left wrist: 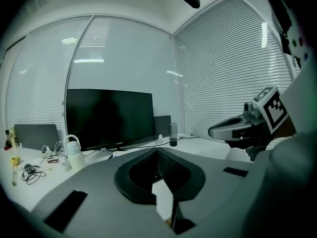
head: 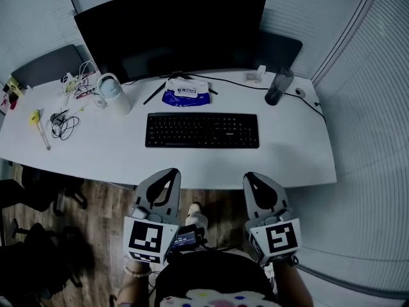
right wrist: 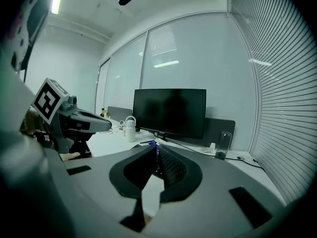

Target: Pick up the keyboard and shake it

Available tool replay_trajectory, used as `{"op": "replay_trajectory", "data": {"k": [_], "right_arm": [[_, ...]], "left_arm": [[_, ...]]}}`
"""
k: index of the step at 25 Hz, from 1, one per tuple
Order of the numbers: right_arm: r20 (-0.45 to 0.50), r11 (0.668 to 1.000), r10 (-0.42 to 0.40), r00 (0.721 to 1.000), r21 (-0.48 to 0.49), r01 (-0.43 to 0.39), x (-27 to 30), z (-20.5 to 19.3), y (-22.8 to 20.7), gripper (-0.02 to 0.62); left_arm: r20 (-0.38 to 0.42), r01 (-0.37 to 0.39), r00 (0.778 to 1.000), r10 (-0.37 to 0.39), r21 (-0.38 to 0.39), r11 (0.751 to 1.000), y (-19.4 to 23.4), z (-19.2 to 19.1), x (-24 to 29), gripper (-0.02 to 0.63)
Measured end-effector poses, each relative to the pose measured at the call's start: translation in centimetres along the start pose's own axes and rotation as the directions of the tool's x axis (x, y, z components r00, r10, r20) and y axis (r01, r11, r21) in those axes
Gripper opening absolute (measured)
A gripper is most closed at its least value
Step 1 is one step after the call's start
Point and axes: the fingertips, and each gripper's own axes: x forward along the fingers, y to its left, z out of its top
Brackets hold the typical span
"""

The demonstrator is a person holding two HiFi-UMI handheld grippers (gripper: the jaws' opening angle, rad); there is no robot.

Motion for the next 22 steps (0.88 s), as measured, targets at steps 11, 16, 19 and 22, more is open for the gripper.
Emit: {"op": "replay_trajectory", "data": {"k": [11,16,19,22], "right_arm": [[-0.007,1.0,-0.028,1.0,-0.006,0.028,7.0,2.6,-1.5,0.04],[-0.008,0.999,-0.048,0.999,-0.002,0.048,9.5,3.0,-2.3,0.041],[-0.015,0.998,-0.058,0.998,0.013,0.058,10.6,3.2,-2.5,0.041],[-0.023,0.997,-0.067,0.998,0.029,0.067,11.5,3.1,-2.6,0.041]], "left_arm": [[0.003,0.014,1.0,-0.014,0.003,1.0,6.0,1.4,5.2,0.015],[0.005,0.017,1.0,-0.017,0.001,1.0,8.1,1.4,7.0,0.015],[0.001,0.02,1.0,-0.02,-0.001,1.0,9.0,1.0,7.8,0.015],[-0.005,0.018,1.0,-0.018,-0.012,1.0,9.8,0.8,8.3,0.015]]}}
